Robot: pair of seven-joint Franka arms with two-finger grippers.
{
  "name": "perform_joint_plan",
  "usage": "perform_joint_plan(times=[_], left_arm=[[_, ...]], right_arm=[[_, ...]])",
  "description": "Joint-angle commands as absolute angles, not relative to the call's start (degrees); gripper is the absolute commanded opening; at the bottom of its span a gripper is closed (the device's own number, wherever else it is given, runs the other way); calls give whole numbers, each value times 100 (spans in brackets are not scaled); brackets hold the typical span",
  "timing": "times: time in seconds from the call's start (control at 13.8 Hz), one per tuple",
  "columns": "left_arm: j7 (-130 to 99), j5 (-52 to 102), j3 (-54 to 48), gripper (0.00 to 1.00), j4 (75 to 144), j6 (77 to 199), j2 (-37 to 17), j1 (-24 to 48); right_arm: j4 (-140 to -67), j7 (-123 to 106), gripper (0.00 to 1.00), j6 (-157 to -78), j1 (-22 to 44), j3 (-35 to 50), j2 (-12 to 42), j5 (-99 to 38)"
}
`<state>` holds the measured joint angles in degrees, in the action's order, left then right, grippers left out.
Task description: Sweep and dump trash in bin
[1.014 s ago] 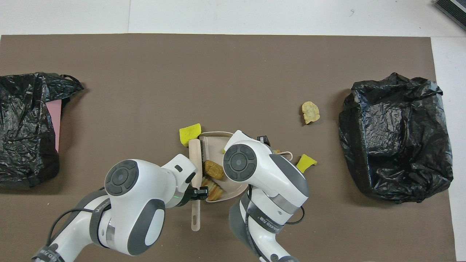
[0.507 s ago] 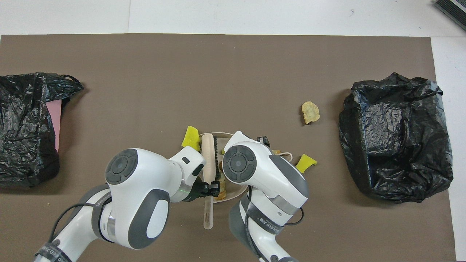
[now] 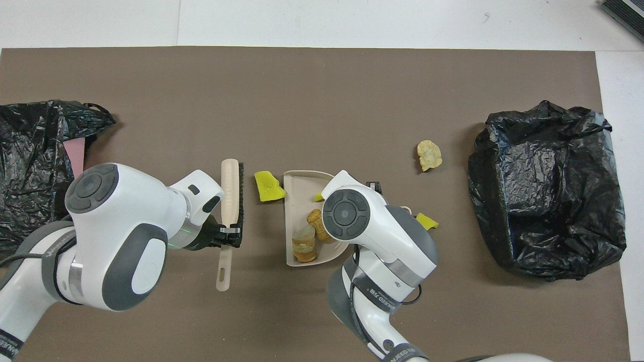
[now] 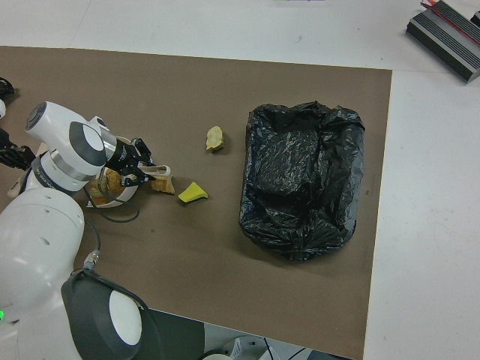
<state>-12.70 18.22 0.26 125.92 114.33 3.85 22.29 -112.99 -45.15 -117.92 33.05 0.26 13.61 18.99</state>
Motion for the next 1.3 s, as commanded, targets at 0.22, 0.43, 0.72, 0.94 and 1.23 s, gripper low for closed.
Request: perform_joint_plan(times=[0.22, 0.43, 0.72, 0.94, 1.23], left_arm=[[-800, 1450, -35, 0, 12075, 11776, -588, 1942], [-800, 1476, -97, 0, 12111, 11804, -580, 2336], [-922, 2376, -105, 0, 12331, 11812, -378, 3014], [-967, 2681, -88, 0, 12313, 11839, -396, 3006], [-1046, 2585, -44, 0, 12331, 11760, -361, 2490]], right_arm=[[-11320, -4263, 0, -11769, 3138, 79, 1406, 1863], [-11329, -4254, 0, -11760, 3155, 79, 1424, 1872], [-11338, -4263, 0, -11760, 3164, 79, 1415, 1872], [-11338, -4306, 0, -11768, 3164, 79, 1415, 1872], [-11268, -4394, 0, -11883, 3146, 79, 1459, 1881]])
